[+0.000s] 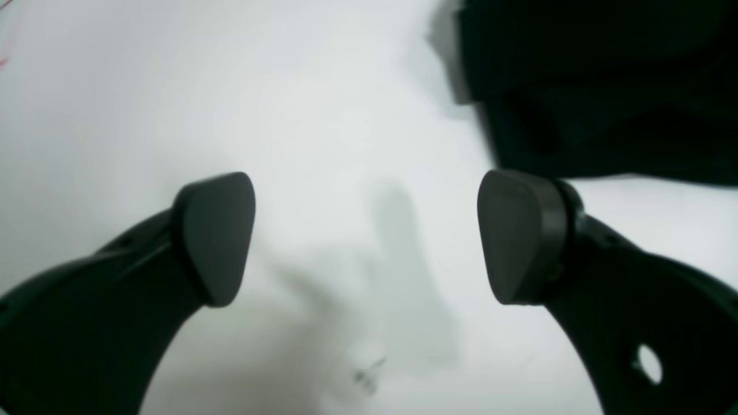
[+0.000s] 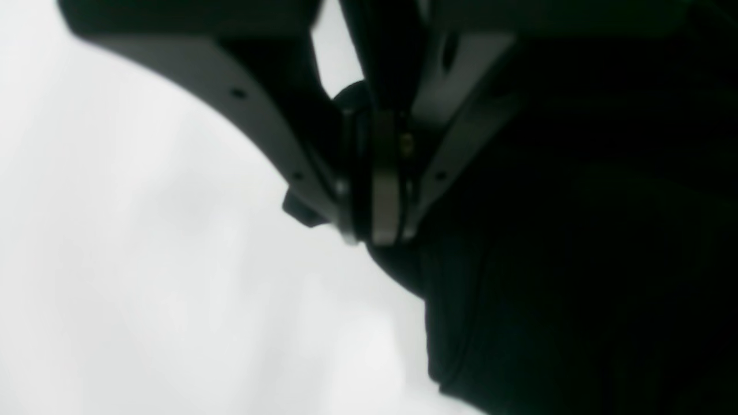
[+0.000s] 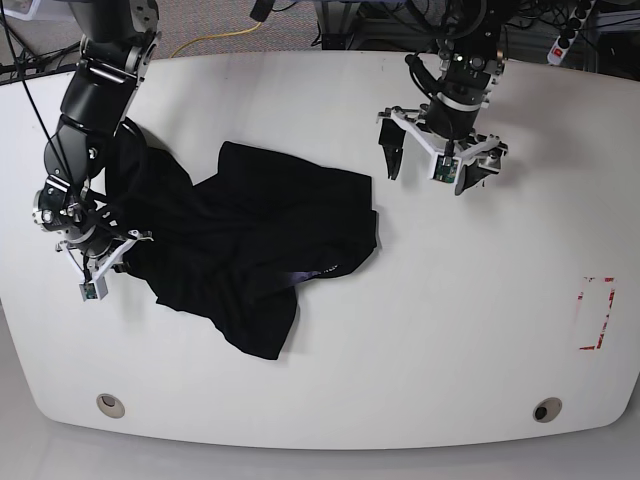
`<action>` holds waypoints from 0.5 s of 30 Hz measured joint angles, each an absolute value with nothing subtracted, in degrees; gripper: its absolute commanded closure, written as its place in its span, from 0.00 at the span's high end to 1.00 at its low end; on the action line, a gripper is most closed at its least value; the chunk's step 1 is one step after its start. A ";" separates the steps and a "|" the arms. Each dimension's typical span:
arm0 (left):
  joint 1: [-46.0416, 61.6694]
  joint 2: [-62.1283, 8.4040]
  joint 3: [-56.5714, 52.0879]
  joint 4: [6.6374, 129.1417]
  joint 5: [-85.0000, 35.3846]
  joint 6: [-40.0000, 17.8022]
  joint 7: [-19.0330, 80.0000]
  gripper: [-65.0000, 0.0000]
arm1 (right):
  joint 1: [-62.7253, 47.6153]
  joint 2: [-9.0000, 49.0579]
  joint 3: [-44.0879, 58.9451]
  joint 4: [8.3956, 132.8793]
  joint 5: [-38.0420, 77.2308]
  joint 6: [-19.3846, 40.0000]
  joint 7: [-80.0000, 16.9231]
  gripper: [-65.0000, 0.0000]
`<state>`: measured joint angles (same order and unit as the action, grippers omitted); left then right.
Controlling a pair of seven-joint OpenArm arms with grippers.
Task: Fold the T-shirt properly
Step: 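Lower the left gripper onto another shirt edge and grasp it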
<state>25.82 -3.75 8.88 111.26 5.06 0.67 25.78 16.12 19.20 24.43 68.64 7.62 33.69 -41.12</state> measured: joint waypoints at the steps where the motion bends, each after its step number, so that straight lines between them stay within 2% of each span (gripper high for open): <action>1: 24.47 -3.81 9.76 110.37 5.04 0.54 26.37 0.89 | 15.94 19.20 24.47 68.64 7.68 33.69 -41.21 0.00; 15: 12.97 -3.68 20.91 92.90 4.58 0.58 26.61 0.89 | 14.37 19.05 24.67 71.79 7.70 33.69 -41.80 0.00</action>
